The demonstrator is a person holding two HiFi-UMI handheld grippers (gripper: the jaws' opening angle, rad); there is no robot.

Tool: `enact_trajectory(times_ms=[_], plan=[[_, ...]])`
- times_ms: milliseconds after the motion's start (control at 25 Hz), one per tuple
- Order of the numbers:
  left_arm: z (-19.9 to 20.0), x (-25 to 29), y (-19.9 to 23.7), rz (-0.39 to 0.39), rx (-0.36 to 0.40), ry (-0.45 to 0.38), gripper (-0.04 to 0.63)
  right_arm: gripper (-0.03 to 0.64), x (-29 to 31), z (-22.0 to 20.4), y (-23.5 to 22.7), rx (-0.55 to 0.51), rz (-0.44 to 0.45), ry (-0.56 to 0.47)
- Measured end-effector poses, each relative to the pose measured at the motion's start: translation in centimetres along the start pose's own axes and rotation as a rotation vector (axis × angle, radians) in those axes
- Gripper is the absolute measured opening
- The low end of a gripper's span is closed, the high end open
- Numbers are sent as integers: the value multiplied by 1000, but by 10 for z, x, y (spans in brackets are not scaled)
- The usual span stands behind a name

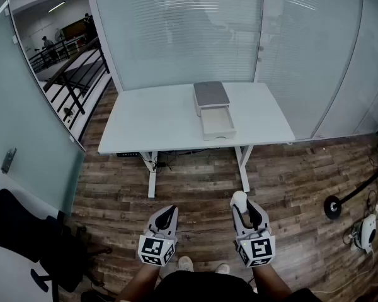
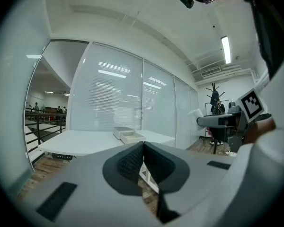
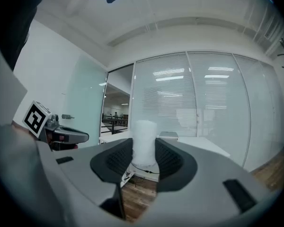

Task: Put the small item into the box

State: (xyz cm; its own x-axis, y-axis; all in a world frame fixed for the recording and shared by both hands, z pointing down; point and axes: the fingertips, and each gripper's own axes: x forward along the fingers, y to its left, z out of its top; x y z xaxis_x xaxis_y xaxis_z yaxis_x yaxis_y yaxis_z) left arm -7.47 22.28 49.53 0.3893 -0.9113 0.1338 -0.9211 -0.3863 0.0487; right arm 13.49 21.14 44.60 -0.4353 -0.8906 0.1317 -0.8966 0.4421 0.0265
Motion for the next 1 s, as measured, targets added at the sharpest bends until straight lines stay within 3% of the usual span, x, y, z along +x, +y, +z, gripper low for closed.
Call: enact_trajectory(times_ms=[560,1000], plan=[[-5,-2,15,-18,-8,9,11,153,15,-10,25,0,44,-77],[-1,4,57,-70,9,-4,11,156,50,7,47,-4,-23,-124]])
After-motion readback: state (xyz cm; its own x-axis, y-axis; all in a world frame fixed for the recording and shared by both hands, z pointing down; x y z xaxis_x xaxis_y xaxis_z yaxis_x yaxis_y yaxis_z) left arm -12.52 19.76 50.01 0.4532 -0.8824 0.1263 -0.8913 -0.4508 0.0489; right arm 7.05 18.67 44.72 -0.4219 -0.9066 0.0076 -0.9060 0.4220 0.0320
